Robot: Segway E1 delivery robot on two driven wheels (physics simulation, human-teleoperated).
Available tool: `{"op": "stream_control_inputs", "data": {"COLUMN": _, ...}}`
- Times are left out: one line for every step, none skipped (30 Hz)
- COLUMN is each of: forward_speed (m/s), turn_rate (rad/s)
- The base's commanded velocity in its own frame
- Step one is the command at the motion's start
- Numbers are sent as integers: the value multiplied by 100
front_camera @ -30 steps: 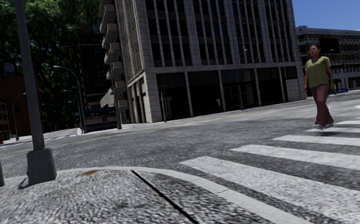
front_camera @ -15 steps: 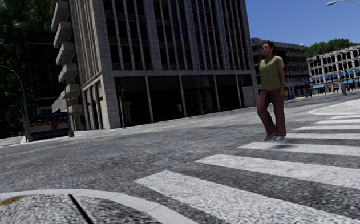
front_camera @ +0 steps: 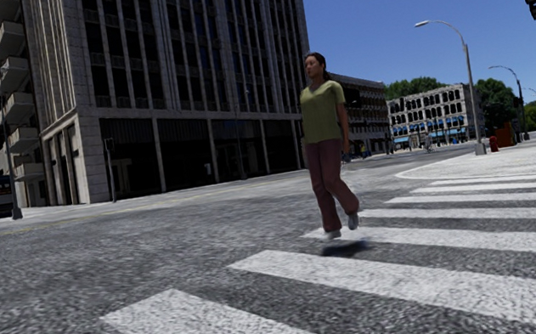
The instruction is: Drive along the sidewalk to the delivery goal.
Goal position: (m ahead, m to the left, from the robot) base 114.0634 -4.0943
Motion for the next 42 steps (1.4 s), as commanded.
{"op": "stream_control_inputs", "data": {"forward_speed": 119, "turn_rate": -56}}
{"op": "stream_control_inputs", "data": {"forward_speed": 119, "turn_rate": -57}}
{"op": "stream_control_inputs", "data": {"forward_speed": 119, "turn_rate": -57}}
{"op": "stream_control_inputs", "data": {"forward_speed": 119, "turn_rate": -57}}
{"op": "stream_control_inputs", "data": {"forward_speed": 119, "turn_rate": -57}}
{"op": "stream_control_inputs", "data": {"forward_speed": 119, "turn_rate": -57}}
{"op": "stream_control_inputs", "data": {"forward_speed": 119, "turn_rate": -57}}
{"op": "stream_control_inputs", "data": {"forward_speed": 119, "turn_rate": -57}}
{"op": "stream_control_inputs", "data": {"forward_speed": 119, "turn_rate": -57}}
{"op": "stream_control_inputs", "data": {"forward_speed": 119, "turn_rate": -57}}
{"op": "stream_control_inputs", "data": {"forward_speed": 119, "turn_rate": -57}}
{"op": "stream_control_inputs", "data": {"forward_speed": 118, "turn_rate": -57}}
{"op": "stream_control_inputs", "data": {"forward_speed": 118, "turn_rate": -58}}
{"op": "stream_control_inputs", "data": {"forward_speed": 118, "turn_rate": -58}}
{"op": "stream_control_inputs", "data": {"forward_speed": 118, "turn_rate": -58}}
{"op": "stream_control_inputs", "data": {"forward_speed": 118, "turn_rate": -58}}
{"op": "stream_control_inputs", "data": {"forward_speed": 118, "turn_rate": -59}}
{"op": "stream_control_inputs", "data": {"forward_speed": 118, "turn_rate": -62}}
{"op": "stream_control_inputs", "data": {"forward_speed": 118, "turn_rate": -62}}
{"op": "stream_control_inputs", "data": {"forward_speed": 118, "turn_rate": -66}}
{"op": "stream_control_inputs", "data": {"forward_speed": 118, "turn_rate": -67}}
{"op": "stream_control_inputs", "data": {"forward_speed": 118, "turn_rate": -67}}
{"op": "stream_control_inputs", "data": {"forward_speed": 118, "turn_rate": -67}}
{"op": "stream_control_inputs", "data": {"forward_speed": 118, "turn_rate": -67}}
{"op": "stream_control_inputs", "data": {"forward_speed": 118, "turn_rate": -67}}
{"op": "stream_control_inputs", "data": {"forward_speed": 118, "turn_rate": -67}}
{"op": "stream_control_inputs", "data": {"forward_speed": 118, "turn_rate": -67}}
{"op": "stream_control_inputs", "data": {"forward_speed": 118, "turn_rate": -67}}
{"op": "stream_control_inputs", "data": {"forward_speed": 118, "turn_rate": -67}}
{"op": "stream_control_inputs", "data": {"forward_speed": 118, "turn_rate": -67}}
{"op": "stream_control_inputs", "data": {"forward_speed": 118, "turn_rate": -67}}
{"op": "stream_control_inputs", "data": {"forward_speed": 118, "turn_rate": -67}}
{"op": "stream_control_inputs", "data": {"forward_speed": 118, "turn_rate": -67}}
{"op": "stream_control_inputs", "data": {"forward_speed": 118, "turn_rate": -67}}
{"op": "stream_control_inputs", "data": {"forward_speed": 118, "turn_rate": -67}}
{"op": "stream_control_inputs", "data": {"forward_speed": 118, "turn_rate": -67}}
{"op": "stream_control_inputs", "data": {"forward_speed": 118, "turn_rate": -67}}
{"op": "stream_control_inputs", "data": {"forward_speed": 118, "turn_rate": -67}}
{"op": "stream_control_inputs", "data": {"forward_speed": 118, "turn_rate": -67}}
{"op": "stream_control_inputs", "data": {"forward_speed": 118, "turn_rate": -67}}
{"op": "stream_control_inputs", "data": {"forward_speed": 128, "turn_rate": -26}}
{"op": "stream_control_inputs", "data": {"forward_speed": 145, "turn_rate": 0}}
